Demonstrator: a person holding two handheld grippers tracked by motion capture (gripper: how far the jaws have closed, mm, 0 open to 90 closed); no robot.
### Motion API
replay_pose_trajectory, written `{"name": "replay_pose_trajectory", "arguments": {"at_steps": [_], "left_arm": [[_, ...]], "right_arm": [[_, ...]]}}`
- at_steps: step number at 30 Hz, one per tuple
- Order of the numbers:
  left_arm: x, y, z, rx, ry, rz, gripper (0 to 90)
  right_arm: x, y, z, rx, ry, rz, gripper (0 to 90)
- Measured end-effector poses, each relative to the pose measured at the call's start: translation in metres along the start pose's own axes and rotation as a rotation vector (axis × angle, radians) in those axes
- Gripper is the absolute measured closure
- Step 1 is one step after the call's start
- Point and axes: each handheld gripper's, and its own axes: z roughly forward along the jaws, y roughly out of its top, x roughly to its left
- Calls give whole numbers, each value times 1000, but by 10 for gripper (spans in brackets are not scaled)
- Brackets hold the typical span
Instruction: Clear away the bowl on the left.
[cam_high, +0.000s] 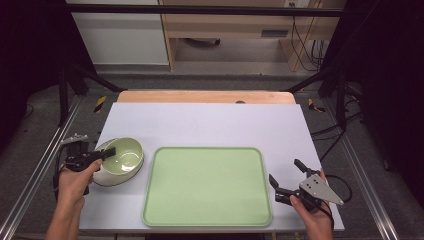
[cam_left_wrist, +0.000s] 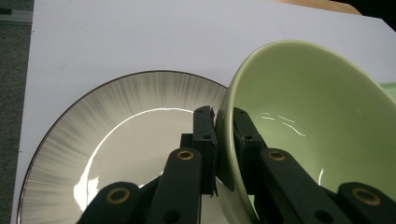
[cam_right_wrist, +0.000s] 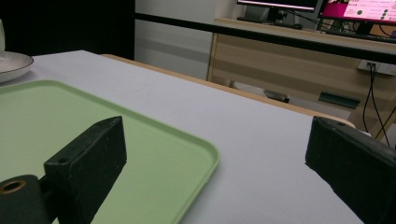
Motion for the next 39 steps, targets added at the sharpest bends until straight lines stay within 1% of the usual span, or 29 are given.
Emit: {"name": "replay_pose_trajectory", "arguments": {"at_steps": [6, 13, 17, 22, 24, 29, 39], "left_arm": [[-10, 3, 1, -6, -24, 18, 828], [-26, 4, 5, -6, -60, 40, 828], [-38, 3, 10, 7, -91, 58, 828], [-50, 3, 14, 19, -112, 78, 828], [-53, 3, 15, 26, -120, 85, 828], [-58, 4, 15, 22, -128, 94, 828], [-68, 3, 15, 10, -167, 87, 828]], "right_arm": [[-5, 0, -4, -13, -11, -6, 56], [-9, -1, -6, -18, -19, -4, 56], [-10, -1, -6, -17, -18, -4, 56], [-9, -1, -6, -14, -17, -2, 56], [-10, -1, -6, -13, -16, -2, 56], [-10, -1, -6, -13, -15, -1, 56], [-9, -1, -6, -6, -13, -1, 56]]}}
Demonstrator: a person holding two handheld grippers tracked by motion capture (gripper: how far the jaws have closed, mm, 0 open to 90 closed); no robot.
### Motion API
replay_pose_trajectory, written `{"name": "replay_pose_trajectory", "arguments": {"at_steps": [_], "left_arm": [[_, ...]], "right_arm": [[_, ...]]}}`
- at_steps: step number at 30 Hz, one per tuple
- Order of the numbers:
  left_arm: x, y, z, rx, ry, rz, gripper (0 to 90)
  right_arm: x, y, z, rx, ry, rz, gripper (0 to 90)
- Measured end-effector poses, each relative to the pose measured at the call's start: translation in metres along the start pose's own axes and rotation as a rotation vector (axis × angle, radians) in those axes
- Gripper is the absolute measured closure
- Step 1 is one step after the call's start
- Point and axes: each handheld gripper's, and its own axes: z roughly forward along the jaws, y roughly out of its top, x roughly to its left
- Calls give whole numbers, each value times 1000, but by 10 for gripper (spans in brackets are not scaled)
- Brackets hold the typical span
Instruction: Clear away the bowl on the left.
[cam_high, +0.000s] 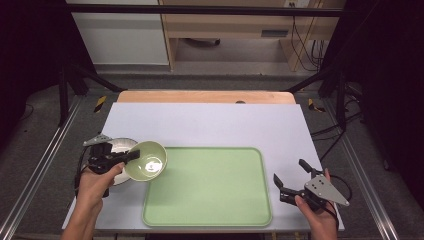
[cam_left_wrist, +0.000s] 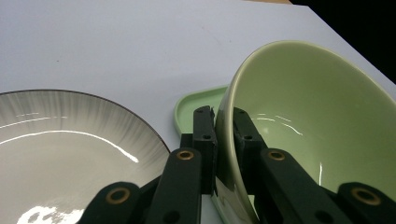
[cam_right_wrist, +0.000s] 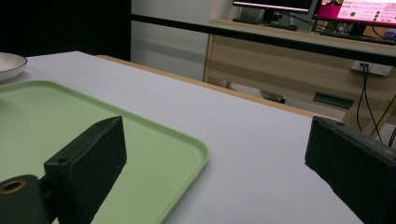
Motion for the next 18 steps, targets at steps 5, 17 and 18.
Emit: {"name": "replay_pose_trajectory", "arguments": {"at_steps": [5, 17, 18], "left_arm": [[-5, 0, 3, 10, -1, 16, 827], [-13, -3, 11, 16, -24, 14, 828], [-13, -4, 11, 15, -26, 10, 828]], "right_arm": [[1, 0, 1, 2, 5, -2, 56], [2, 0, 0, 5, 5, -4, 55], [2, 0, 0, 4, 5, -5, 56]]}}
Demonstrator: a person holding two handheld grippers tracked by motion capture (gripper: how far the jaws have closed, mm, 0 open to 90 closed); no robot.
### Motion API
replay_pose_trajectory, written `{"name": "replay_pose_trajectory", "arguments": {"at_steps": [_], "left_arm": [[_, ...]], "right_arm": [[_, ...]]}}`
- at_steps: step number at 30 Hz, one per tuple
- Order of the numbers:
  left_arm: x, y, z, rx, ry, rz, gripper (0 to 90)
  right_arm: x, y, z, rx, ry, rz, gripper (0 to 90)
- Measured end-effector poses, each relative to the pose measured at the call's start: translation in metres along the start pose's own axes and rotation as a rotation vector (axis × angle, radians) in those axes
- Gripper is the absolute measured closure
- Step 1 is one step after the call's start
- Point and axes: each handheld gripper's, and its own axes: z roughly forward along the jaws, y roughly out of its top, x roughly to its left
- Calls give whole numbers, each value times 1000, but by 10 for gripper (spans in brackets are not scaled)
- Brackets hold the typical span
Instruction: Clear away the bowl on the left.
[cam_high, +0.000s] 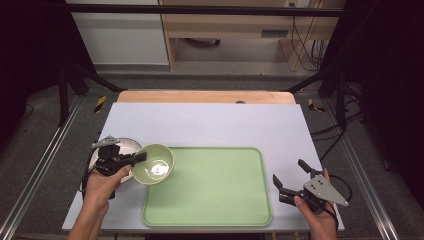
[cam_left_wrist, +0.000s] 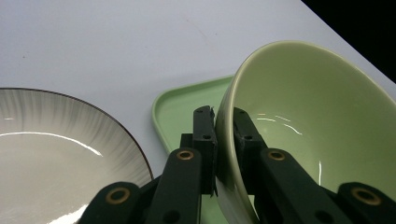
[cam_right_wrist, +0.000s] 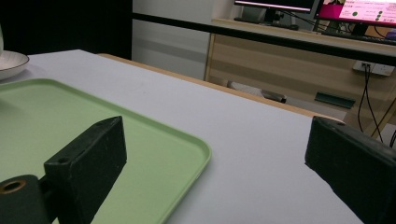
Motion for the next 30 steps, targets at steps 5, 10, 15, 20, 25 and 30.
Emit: {"name": "replay_pose_trajectory", "arguments": {"at_steps": [5, 10, 15, 20, 25, 30], "left_arm": [[0, -1, 3, 13, 4, 7, 827], [-7, 0, 6, 17, -5, 20, 827], [-12, -1, 11, 24, -16, 29, 827], [-18, 0, 14, 28, -27, 36, 827], [-26, 1, 19, 33, -39, 46, 827], [-33, 0, 24, 42, -41, 57, 827]], "right_arm": [[0, 0, -1, 0, -3, -2, 56], [0, 0, 0, 2, -1, -1, 56], [0, 0, 0, 4, -1, 0, 56], [0, 0, 0, 8, -1, -4, 56], [1, -1, 1, 14, 5, -7, 57], [0, -1, 0, 14, 3, -3, 57]]}}
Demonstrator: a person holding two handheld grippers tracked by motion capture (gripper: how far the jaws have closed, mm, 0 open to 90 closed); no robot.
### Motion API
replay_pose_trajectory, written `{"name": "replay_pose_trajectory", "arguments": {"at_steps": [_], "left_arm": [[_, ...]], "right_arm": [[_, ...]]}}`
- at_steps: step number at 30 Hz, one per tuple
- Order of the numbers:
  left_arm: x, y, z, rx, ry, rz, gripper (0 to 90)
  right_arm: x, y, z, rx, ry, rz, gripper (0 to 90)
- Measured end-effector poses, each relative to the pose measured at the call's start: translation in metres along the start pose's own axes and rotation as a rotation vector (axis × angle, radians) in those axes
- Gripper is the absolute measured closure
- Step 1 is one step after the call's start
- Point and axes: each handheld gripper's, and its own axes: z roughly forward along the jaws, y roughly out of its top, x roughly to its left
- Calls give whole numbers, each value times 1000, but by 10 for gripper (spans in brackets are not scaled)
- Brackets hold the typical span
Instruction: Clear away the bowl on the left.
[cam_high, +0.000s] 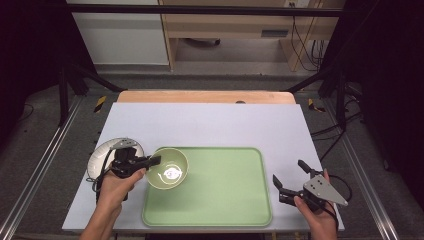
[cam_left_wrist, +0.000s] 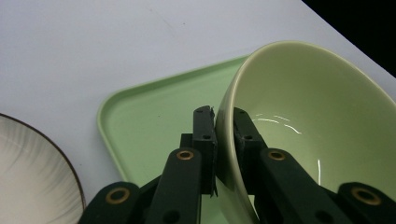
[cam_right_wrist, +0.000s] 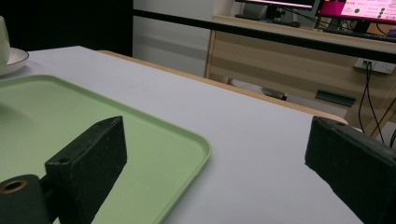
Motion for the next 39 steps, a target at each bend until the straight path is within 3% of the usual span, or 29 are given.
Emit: {"name": "replay_pose_trajectory", "arguments": {"at_steps": [15, 39], "left_arm": [[-17, 0, 16, 37, -32, 40, 827], [-37, -3, 40, 77, -69, 67, 827]], "right_arm": [[0, -1, 2, 7, 1, 0, 58], [1, -1, 2, 9, 4, 1, 58]]}}
